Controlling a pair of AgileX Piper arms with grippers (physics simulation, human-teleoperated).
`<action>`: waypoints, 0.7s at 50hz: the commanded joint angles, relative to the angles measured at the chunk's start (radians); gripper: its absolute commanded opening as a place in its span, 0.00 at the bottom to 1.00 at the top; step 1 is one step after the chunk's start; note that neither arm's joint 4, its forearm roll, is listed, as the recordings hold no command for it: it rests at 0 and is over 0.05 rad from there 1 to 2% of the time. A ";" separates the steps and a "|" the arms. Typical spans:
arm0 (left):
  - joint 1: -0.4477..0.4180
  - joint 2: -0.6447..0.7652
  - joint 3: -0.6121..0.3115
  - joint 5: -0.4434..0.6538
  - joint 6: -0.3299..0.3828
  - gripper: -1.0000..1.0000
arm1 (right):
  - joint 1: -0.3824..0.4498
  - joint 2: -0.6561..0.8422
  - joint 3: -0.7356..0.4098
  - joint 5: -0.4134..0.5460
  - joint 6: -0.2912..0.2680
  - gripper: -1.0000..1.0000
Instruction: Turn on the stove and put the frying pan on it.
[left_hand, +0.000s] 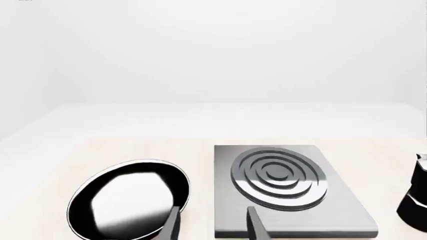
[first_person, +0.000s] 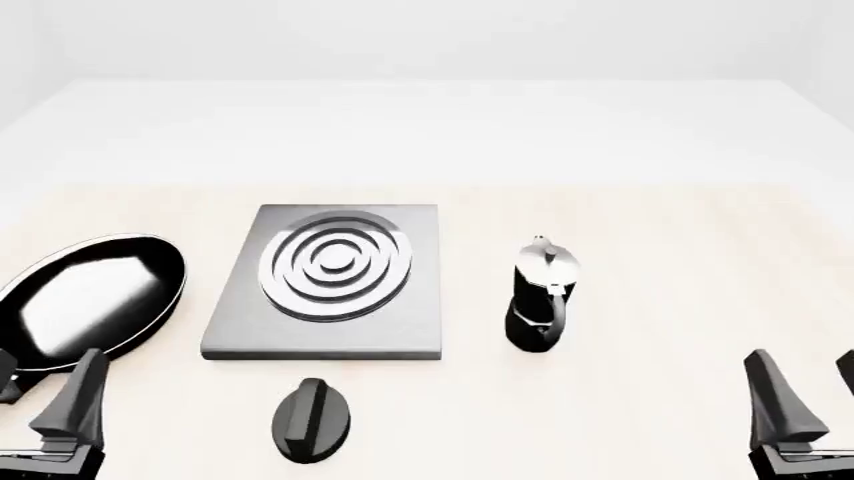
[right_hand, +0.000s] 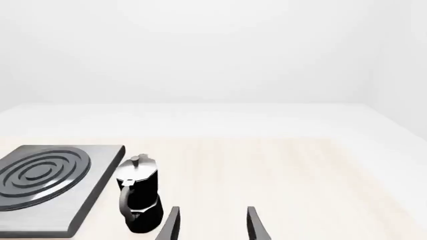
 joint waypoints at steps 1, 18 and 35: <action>-0.013 0.003 -0.005 0.002 0.016 1.00 | -0.002 0.002 -0.002 0.001 -0.003 1.00; -0.084 0.000 -0.042 0.054 0.087 1.00 | 0.005 -0.001 0.000 0.013 0.014 1.00; -0.285 0.077 -0.204 0.356 0.043 1.00 | 0.035 -0.002 -0.010 0.023 0.005 1.00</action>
